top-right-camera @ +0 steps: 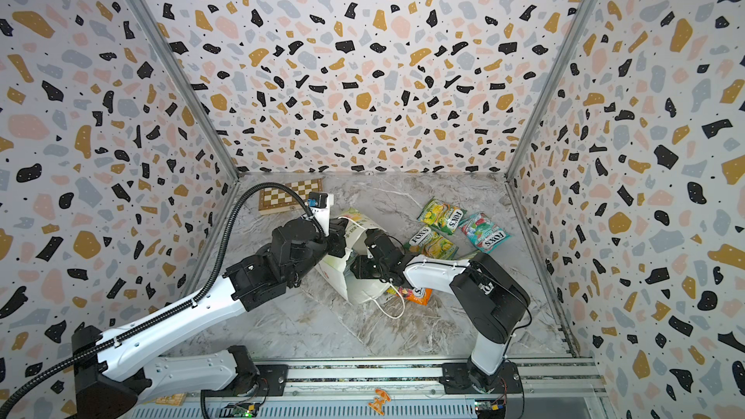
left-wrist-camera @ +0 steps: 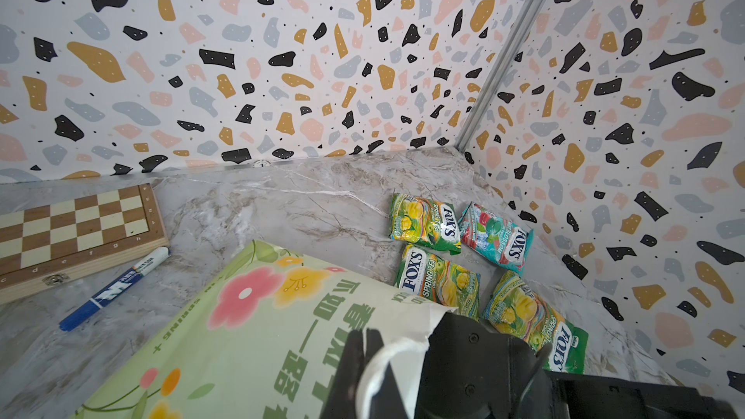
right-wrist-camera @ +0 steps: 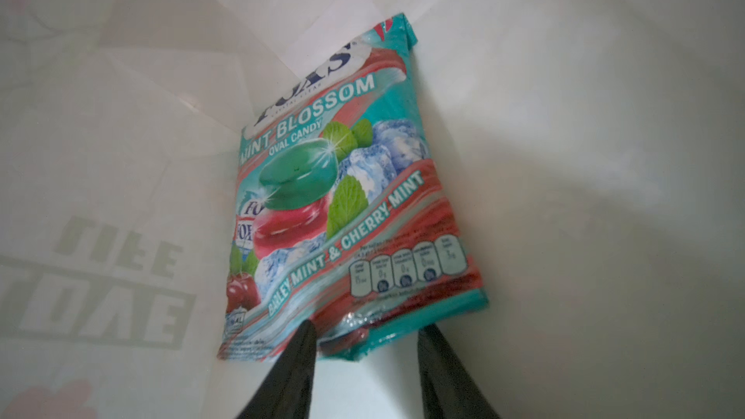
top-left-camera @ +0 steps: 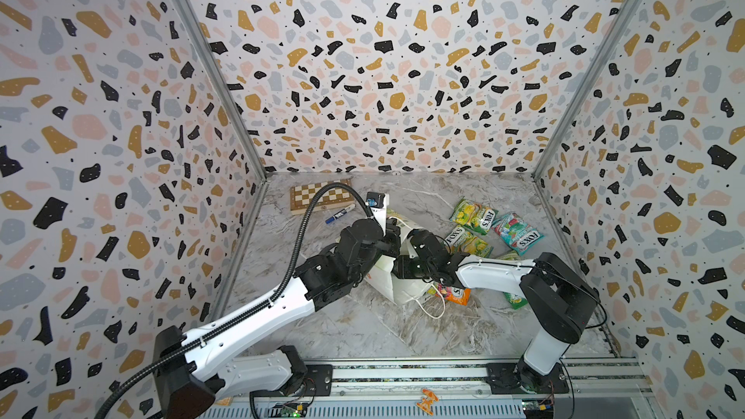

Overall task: Take the snacks out of the paper bag
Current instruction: Pick up the snack from the paper bag.

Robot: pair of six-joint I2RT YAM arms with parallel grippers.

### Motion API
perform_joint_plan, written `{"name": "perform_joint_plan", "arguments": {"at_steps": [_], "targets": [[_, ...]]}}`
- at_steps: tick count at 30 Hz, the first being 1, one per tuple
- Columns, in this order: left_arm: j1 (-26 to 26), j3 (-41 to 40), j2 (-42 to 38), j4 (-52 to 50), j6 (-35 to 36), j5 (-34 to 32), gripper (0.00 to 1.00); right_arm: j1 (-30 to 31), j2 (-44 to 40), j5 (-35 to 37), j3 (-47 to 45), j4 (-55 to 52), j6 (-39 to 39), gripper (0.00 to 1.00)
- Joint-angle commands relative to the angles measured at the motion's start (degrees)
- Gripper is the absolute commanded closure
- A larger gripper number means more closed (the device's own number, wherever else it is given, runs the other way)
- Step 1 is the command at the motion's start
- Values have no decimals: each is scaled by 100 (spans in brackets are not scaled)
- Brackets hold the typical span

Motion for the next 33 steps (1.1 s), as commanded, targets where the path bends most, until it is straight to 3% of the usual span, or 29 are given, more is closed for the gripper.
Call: {"name": "perform_joint_plan", "arguments": {"at_steps": [1,7,18,22,27,33], "targets": [[-27,-44,-125,398,-58,-66,100,30,19,161,105,306,300,57],[-27,-88,-146,455,-134,-163,100,74,-150,571,-30,252,650,48],[-24,1,-170,651,-274,51,100,83,-48,645,53,235,960,57],[-28,51,-197,727,-332,189,100,78,3,645,132,200,958,55],[-20,123,-201,775,-367,283,100,68,73,627,254,104,914,43],[-24,118,-210,854,-402,390,100,50,232,443,345,173,886,46]]}}
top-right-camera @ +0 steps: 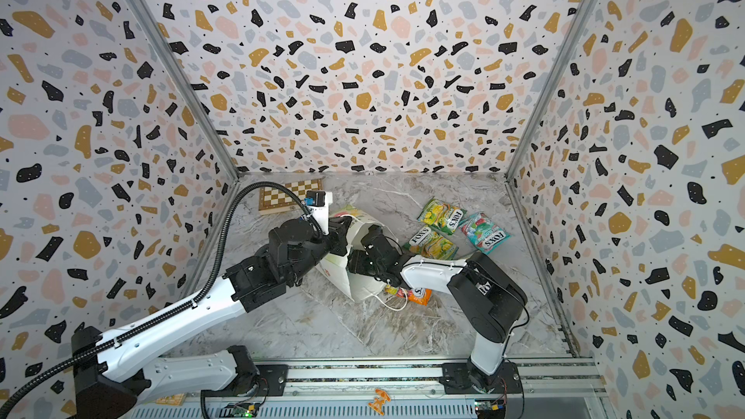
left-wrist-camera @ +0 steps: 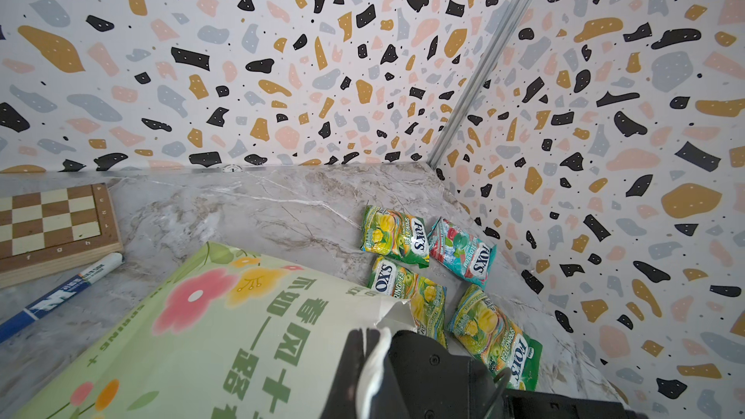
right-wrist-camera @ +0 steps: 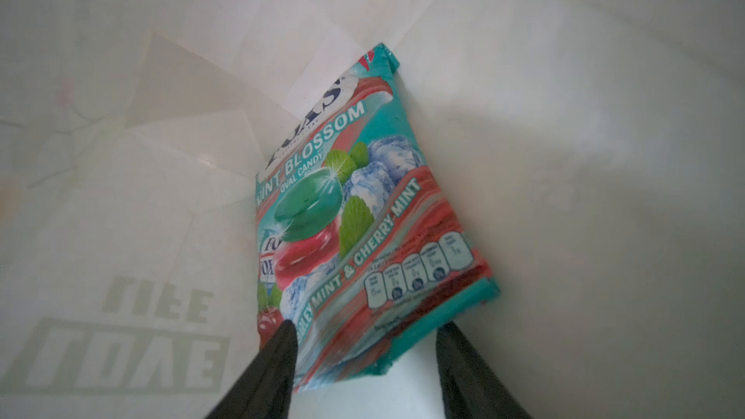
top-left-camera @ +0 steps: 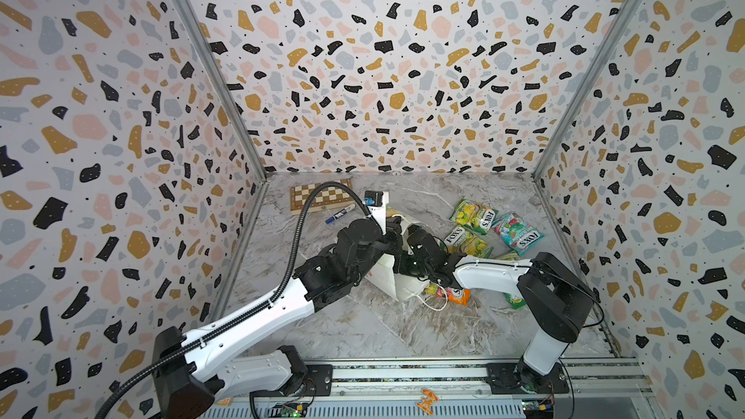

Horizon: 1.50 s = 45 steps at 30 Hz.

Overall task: Take the snacks out of the paper bag
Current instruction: Pick up the snack from the paper bag.

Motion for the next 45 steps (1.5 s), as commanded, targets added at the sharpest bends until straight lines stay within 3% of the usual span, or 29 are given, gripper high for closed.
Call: {"name": "perform_joint_plan", "arguments": {"at_steps": [1,4,8,13,29,45], "targets": [[-21,187,-178,457,-65,78,100,-32,150,-82,196,13,31,48],[-22,158,-195,466,-72,77,100,-24,219,-214,187,185,27,56],[-26,124,-226,468,-77,20,100,-29,219,-330,175,376,-67,80],[-22,72,-256,367,-15,-157,100,-26,-48,-360,7,714,-323,99],[-27,-45,-230,-144,102,-1327,100,-25,-1400,-722,-377,696,-1446,100],[-25,1,-185,-278,24,-1669,100,-28,-2666,-1032,-674,729,-2306,100]]}}
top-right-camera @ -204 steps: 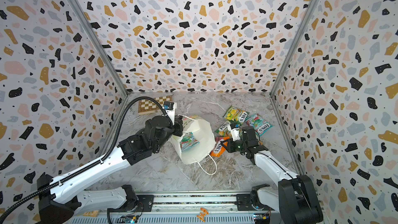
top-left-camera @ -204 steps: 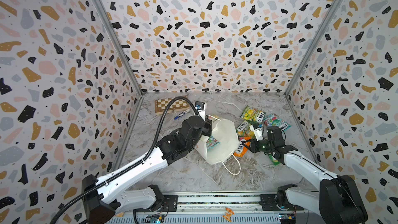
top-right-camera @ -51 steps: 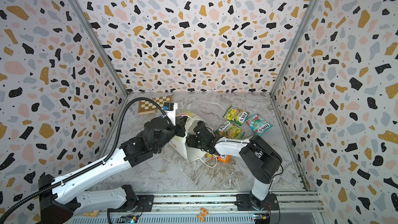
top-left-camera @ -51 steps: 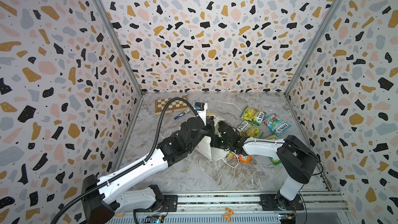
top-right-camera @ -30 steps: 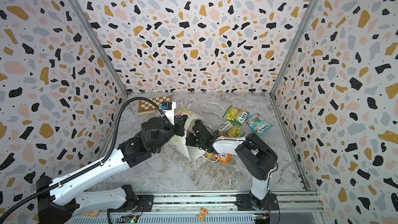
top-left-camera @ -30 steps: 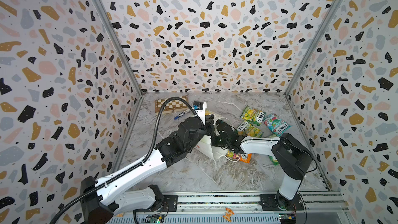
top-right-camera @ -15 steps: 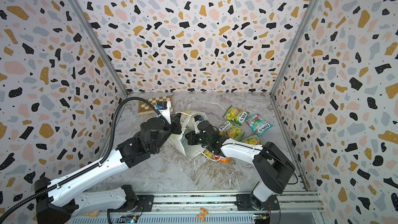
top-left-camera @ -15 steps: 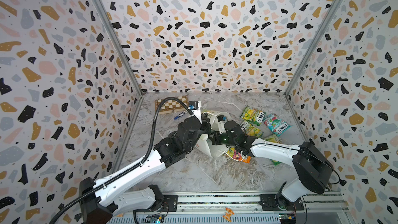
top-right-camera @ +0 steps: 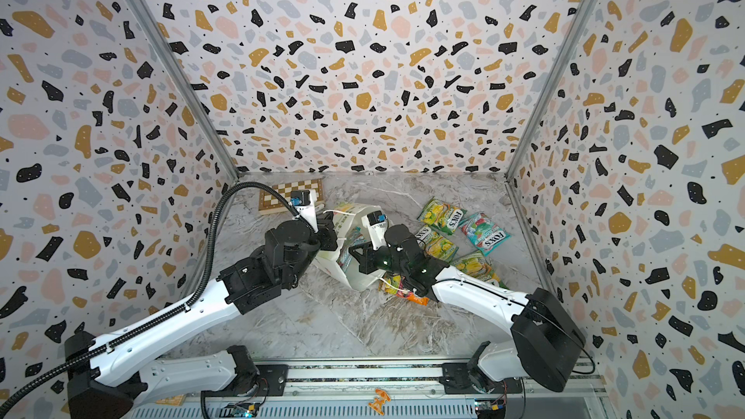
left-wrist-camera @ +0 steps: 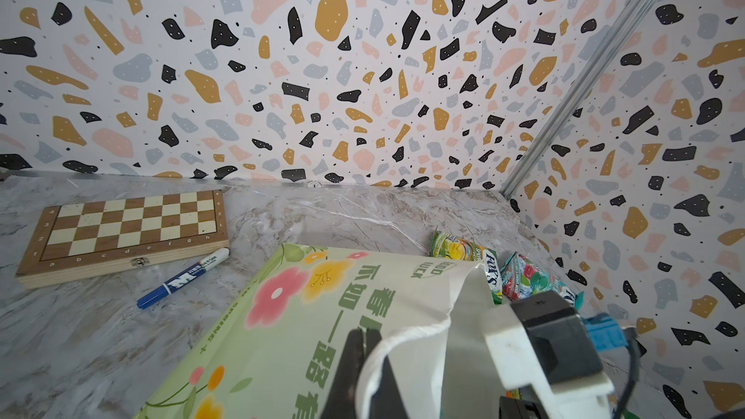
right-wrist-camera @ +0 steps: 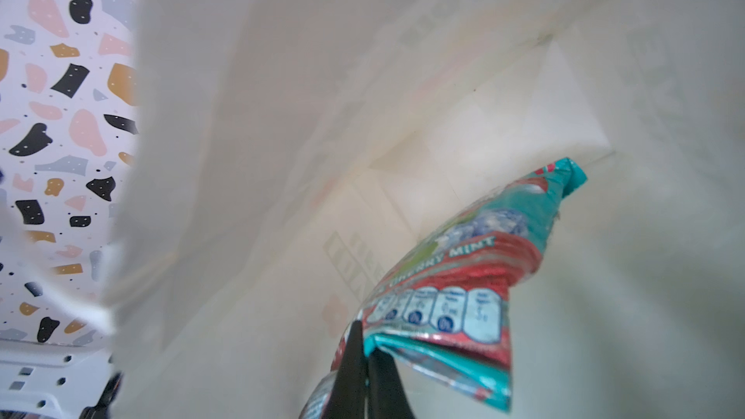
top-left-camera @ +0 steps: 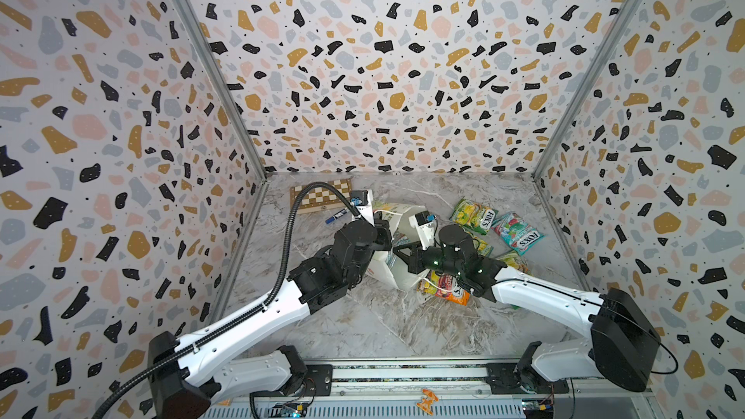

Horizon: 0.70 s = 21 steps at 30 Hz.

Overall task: Take the snacks out of the paper bag
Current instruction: Pick up the snack from the paper bag.

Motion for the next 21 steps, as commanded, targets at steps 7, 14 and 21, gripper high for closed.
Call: {"name": "perform_joint_plan", "arguments": {"at_steps": [7,14,21], "targets": [[-24,-3,-31,32,30,-321,100,-9,-837,-150,81,58,-593,100],[-19,2,-50,-4,104,-399,100,-23,-1280,-116,225,-98,-762,100],[-22,0,-66,-22,147,-458,100,-18,-1737,120,470,-506,-1056,100]]}}
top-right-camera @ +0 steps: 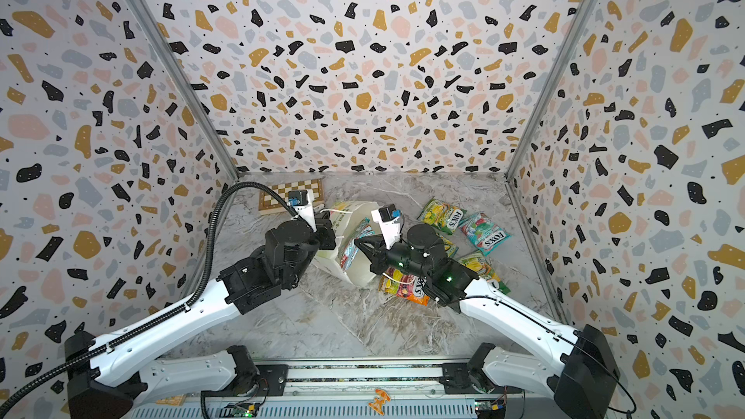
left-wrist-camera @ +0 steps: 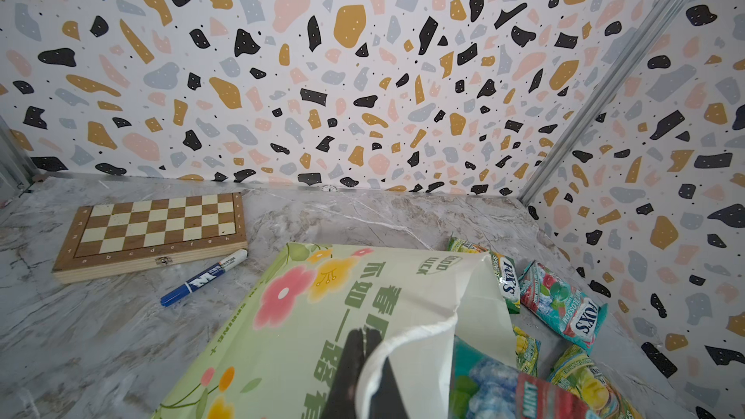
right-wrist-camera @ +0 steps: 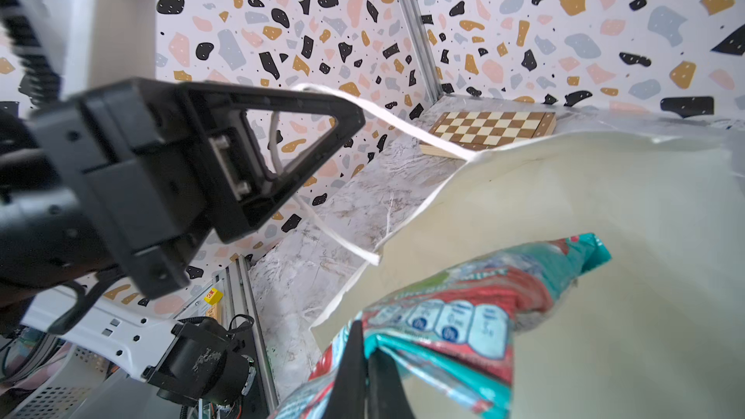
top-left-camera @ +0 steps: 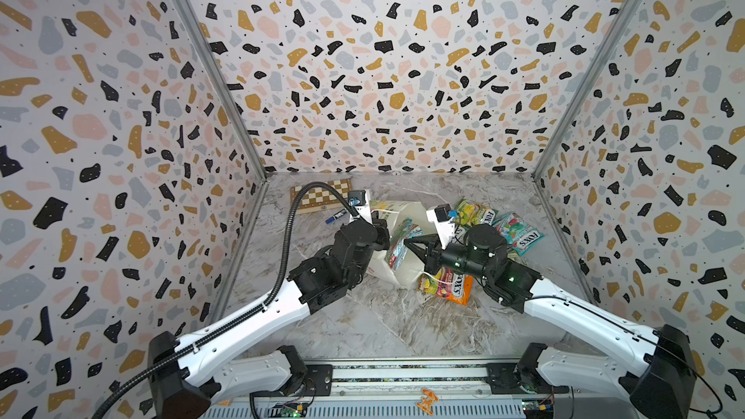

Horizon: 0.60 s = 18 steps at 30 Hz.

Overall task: Take the snacks out of the paper bag
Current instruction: Pick up the snack from the paper bag.

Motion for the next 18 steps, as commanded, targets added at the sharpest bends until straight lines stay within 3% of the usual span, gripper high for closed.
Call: {"name": "perform_joint_plan", "arguments": {"at_steps": [1,13,18], "targets": [[-26,-4,-65,15,123,-180,100,-9,-373,197,406,-49,-302,100],[-20,25,-91,-123,146,-365,100,-19,-1272,726,537,-344,-675,100],[-20,70,-125,-252,183,-517,100,-18,-1668,1314,595,-635,-877,100]]}}
